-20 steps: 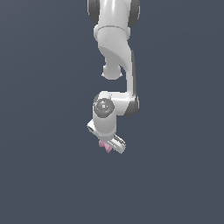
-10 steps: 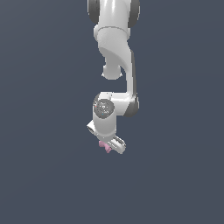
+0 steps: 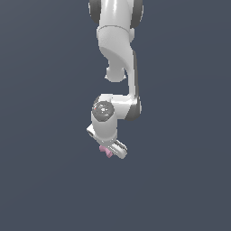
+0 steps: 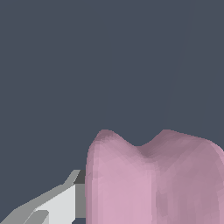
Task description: Pick up the object and move it to a goal position.
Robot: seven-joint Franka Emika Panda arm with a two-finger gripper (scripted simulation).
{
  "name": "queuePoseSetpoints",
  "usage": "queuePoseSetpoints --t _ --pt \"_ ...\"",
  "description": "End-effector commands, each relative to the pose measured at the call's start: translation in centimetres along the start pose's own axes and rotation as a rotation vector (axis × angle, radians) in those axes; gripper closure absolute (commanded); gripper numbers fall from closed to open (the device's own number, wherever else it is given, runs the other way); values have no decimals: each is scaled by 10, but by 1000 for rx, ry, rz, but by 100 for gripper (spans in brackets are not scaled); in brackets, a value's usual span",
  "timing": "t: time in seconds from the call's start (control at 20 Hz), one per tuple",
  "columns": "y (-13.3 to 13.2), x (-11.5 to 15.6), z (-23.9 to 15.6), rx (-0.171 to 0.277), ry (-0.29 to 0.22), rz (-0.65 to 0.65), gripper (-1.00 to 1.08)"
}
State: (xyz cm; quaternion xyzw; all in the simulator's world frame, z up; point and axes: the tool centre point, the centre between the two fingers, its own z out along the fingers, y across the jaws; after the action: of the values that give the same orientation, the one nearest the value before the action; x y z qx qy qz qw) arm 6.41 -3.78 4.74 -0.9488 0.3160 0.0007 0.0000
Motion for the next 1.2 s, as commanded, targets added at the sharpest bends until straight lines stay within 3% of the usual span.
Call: queuePoseSetpoints --t 0.0,0.75,1.15 --pt "8 10 -8 0 1 1 108" --pt "70 105 -78 0 1 1 108" --pt "88 134 -99 0 1 1 108"
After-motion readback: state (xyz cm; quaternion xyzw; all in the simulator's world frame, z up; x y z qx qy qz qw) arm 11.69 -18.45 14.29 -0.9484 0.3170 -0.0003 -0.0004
